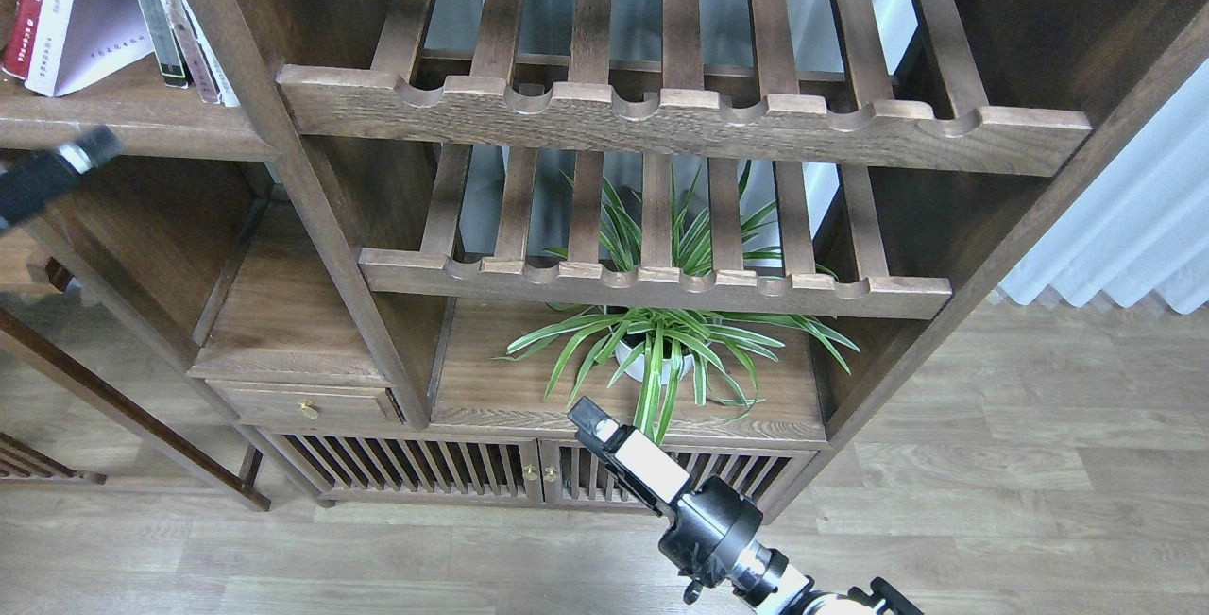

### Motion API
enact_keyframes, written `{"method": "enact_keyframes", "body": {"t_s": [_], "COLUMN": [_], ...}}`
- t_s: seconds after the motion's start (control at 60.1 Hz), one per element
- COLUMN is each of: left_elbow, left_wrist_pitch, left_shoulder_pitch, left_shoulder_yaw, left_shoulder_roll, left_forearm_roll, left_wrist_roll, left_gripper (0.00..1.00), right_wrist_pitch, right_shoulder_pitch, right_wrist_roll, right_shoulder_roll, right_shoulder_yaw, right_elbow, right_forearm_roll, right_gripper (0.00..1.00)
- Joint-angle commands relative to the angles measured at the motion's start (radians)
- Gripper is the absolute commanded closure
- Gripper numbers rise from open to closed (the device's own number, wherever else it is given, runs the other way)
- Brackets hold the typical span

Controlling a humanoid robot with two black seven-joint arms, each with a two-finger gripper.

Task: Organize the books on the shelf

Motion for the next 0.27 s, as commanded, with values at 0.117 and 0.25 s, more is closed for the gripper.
{"method": "enact_keyframes", "body": {"t_s": [0.117, 0.25], "left_elbow": [0.048, 0.072], "left_wrist_pitch": [0.0, 0.0], "left_shoulder_pitch": [0.03, 0.034], "left_shoulder_yaw": [0.054, 0.071], "left_shoulder_roll": [-0.166, -0.226], "left_forearm_roll": [0.005, 0.006], "left_wrist_roll": [0.003, 0.003], "left_gripper": [0.44, 0.41], "right_wrist_pitch": [0.0, 0.0], "right_shoulder_pitch": [0.0, 0.0], "right_wrist_roll": [0.0, 0.0], "right_shoulder_roll": [0.0, 0.0], "right_shoulder_yaw": [0.013, 0.014], "right_elbow": [-0.003, -0.006], "right_forearm_roll": [0.001, 0.004], "right_gripper": [0.0, 0.0]}}
